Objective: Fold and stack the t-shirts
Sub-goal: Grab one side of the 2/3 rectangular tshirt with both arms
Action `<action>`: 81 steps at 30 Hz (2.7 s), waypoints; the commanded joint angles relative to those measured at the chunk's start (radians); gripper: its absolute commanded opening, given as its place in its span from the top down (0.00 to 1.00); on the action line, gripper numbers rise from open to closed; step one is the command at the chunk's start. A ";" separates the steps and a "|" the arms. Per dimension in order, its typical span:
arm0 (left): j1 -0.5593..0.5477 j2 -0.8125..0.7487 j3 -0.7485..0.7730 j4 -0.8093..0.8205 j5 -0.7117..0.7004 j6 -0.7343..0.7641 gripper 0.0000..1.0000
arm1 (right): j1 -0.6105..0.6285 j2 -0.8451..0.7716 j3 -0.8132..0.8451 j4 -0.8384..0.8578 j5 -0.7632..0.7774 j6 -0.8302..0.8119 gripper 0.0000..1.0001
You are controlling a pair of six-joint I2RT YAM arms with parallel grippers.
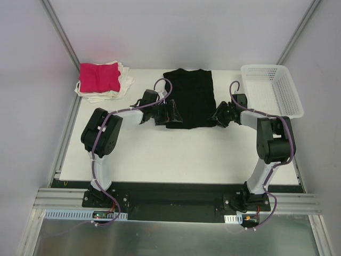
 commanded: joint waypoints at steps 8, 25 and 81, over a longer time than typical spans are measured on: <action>-0.015 0.018 -0.017 -0.023 0.021 0.001 0.13 | 0.003 0.028 -0.012 0.082 -0.022 0.034 0.74; -0.015 -0.086 -0.103 -0.036 0.067 0.001 0.63 | 0.011 -0.051 -0.136 0.114 -0.054 0.038 0.99; -0.035 -0.367 -0.442 -0.111 -0.031 0.098 0.10 | 0.146 -0.583 -0.595 -0.076 0.080 -0.029 0.43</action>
